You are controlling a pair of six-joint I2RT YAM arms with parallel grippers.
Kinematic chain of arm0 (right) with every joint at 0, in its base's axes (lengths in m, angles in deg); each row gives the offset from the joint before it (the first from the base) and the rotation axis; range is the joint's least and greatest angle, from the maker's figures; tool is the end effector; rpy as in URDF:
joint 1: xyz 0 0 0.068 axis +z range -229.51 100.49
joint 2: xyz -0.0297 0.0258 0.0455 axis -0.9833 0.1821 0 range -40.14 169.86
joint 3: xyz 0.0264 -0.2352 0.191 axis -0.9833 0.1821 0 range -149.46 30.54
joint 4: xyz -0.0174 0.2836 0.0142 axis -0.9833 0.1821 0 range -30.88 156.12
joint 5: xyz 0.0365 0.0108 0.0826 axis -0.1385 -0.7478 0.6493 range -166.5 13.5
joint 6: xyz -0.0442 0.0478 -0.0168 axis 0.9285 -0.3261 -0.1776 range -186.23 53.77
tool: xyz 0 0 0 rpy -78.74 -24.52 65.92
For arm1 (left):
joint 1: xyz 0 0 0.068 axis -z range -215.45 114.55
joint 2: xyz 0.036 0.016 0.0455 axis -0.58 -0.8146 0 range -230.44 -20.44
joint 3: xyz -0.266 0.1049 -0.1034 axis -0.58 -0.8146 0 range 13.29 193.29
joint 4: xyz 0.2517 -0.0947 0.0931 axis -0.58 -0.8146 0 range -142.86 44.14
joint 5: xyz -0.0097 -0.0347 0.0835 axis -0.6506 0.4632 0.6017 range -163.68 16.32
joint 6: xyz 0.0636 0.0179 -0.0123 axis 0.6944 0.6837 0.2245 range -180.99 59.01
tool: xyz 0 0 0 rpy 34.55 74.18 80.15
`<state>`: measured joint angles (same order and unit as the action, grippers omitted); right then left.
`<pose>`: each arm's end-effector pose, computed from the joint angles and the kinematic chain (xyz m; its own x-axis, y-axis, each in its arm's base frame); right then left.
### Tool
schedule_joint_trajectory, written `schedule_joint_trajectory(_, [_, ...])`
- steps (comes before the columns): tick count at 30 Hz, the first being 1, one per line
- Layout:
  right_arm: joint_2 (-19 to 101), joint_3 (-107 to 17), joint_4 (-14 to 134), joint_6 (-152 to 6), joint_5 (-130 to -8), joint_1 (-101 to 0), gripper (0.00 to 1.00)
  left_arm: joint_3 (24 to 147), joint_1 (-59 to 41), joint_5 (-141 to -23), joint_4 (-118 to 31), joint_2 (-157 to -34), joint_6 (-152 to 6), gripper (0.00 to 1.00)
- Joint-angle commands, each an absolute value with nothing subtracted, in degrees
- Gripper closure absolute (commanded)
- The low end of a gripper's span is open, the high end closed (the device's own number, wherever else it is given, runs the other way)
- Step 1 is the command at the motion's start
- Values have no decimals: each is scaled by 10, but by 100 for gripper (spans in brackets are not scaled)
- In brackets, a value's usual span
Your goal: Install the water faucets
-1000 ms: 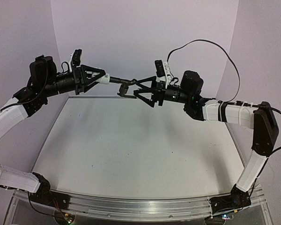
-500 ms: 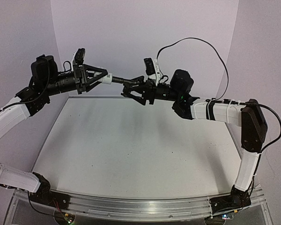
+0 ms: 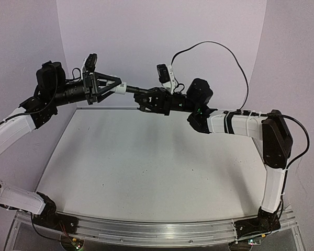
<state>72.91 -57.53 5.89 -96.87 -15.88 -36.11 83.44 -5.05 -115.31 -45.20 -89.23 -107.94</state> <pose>0.3268 0.3733 0.3741 -0.1603 0.1925 -0.9681 -0.9451 -0.3128 0.0943 0.2364 -0.1800 0.4600 -0.6741 -0.2377 -0.6994 0.6713 0.1978 -0.7143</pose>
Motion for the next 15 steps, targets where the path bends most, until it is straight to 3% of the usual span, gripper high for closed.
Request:
schedule_joint_trajectory(1, [735,-603,-21,-1083,-131,-357,98,848,-51,-1191,-396,-896,-1020,100])
schedule_joint_trajectory(5, [737,-613,-29,-1193,-110,-357,100,840,-51,-1223,-397,-900,-915,100])
schedule_joint_trajectory(11, [783,-665,-60,-1462,-64,-357,100,759,-51,-1320,-413,-868,-558,100])
schedule_joint_trajectory(15, [800,-641,-136,-1657,-63,-359,100,753,-51,-1240,-537,-868,-304,100])
